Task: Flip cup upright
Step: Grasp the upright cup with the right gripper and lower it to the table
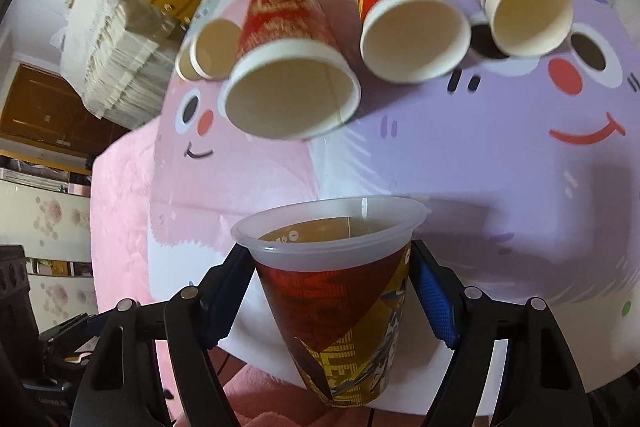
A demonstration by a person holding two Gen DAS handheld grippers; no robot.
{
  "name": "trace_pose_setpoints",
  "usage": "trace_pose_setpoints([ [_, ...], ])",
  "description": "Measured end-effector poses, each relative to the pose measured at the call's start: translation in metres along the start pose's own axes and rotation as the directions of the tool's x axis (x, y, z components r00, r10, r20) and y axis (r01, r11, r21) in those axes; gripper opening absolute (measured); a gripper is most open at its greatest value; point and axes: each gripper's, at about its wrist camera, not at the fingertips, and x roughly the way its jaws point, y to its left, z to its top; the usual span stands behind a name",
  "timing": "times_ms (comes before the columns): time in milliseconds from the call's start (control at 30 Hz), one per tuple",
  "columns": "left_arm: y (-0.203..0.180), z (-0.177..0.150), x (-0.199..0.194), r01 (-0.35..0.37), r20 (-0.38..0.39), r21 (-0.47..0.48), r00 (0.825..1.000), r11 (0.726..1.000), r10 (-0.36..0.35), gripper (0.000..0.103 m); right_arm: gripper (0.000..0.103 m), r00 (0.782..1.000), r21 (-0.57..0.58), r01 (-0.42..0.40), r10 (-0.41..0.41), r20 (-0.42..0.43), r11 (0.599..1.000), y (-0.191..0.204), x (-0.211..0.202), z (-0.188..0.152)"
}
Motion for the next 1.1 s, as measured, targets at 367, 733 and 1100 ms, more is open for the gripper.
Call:
trace_pose_setpoints([
  [367,-0.003,-0.017,-0.003,-0.058,0.021,0.009,0.998,0.998,0.058,0.084,0.077,0.857,-0.285,0.065,0.093,0.507,0.956,0.025,-0.047,-0.027],
  [733,-0.008,-0.028,-0.024,-0.053,0.109,0.017,0.993,0.998,0.051,0.084,0.077,0.767,-0.436,0.250,0.098,0.634,0.865,0.029,-0.027,-0.061],
  [1100,-0.031,-0.019,-0.029,-0.010,0.150,0.060,0.989,0.998,0.001,0.084,0.100,0.876,-0.443,0.100,0.133,0.464,0.891,-0.003,-0.042,-0.070],
])
